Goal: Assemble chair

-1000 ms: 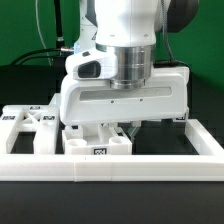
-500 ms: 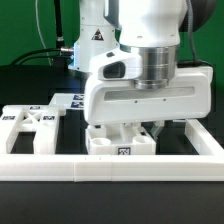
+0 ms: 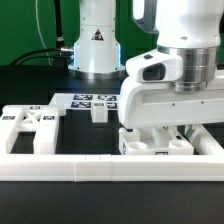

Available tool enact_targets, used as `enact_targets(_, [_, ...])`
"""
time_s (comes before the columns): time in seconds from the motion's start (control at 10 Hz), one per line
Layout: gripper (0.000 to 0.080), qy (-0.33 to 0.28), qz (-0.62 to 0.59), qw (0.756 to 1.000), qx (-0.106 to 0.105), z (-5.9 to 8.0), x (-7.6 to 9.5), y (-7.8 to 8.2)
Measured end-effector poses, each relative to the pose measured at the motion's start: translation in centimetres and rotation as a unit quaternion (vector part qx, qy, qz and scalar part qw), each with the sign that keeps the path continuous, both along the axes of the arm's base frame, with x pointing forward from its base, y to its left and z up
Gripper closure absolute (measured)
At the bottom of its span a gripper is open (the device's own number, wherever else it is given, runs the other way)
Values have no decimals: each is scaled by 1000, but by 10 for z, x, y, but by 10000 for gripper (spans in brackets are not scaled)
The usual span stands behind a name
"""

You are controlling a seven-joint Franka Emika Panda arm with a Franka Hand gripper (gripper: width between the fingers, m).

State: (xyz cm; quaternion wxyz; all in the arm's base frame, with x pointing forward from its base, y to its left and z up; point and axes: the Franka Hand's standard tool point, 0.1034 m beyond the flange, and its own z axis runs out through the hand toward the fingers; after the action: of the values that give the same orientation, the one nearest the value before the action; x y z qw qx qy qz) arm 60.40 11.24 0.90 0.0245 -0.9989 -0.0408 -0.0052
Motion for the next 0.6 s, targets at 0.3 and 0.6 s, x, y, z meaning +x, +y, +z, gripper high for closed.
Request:
enact_targets(0.3, [768,-3,4,1000,0,1,3,7])
enact_targets(0.6, [765,-4,4,1000,-3,12,6,1])
